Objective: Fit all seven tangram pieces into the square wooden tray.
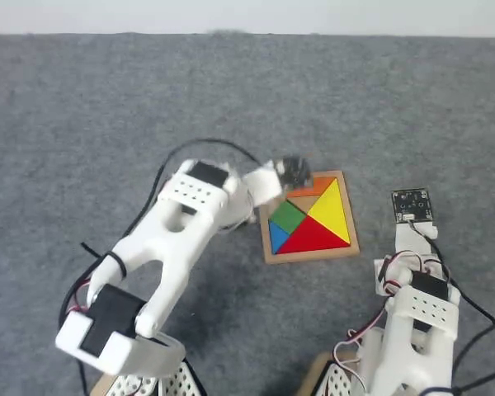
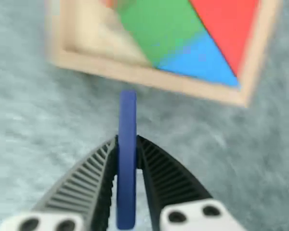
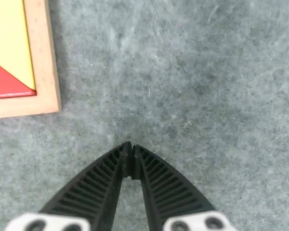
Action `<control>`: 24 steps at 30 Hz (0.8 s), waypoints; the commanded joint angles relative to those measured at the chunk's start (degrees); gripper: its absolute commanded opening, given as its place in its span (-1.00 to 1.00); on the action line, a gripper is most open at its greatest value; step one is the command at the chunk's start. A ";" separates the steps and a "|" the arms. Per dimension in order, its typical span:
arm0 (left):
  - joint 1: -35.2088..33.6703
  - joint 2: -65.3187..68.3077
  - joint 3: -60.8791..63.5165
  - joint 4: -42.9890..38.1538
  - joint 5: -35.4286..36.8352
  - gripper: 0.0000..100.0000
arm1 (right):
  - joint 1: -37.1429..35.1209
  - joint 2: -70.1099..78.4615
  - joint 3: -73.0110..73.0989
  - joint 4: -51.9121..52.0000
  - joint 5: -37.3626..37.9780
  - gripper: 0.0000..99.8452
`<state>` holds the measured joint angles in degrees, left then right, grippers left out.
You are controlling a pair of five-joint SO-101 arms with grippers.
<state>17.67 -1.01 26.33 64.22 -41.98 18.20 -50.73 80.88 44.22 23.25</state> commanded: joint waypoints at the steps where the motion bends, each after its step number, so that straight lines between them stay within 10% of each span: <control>1: 2.20 0.18 -9.54 -0.44 3.60 -0.98 | 0.66 -1.63 -0.26 -1.10 0.88 -0.98; 11: 5.63 17.05 -16.04 -20.31 7.74 -0.98 | 0.66 -1.63 -0.26 -1.10 0.97 -0.98; 24: 5.89 21.01 -15.52 -21.01 7.03 -0.88 | 0.66 -1.63 -0.26 -1.10 0.97 -0.98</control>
<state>23.30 21.14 11.12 44.44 -34.95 18.20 -50.73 80.88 44.22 23.25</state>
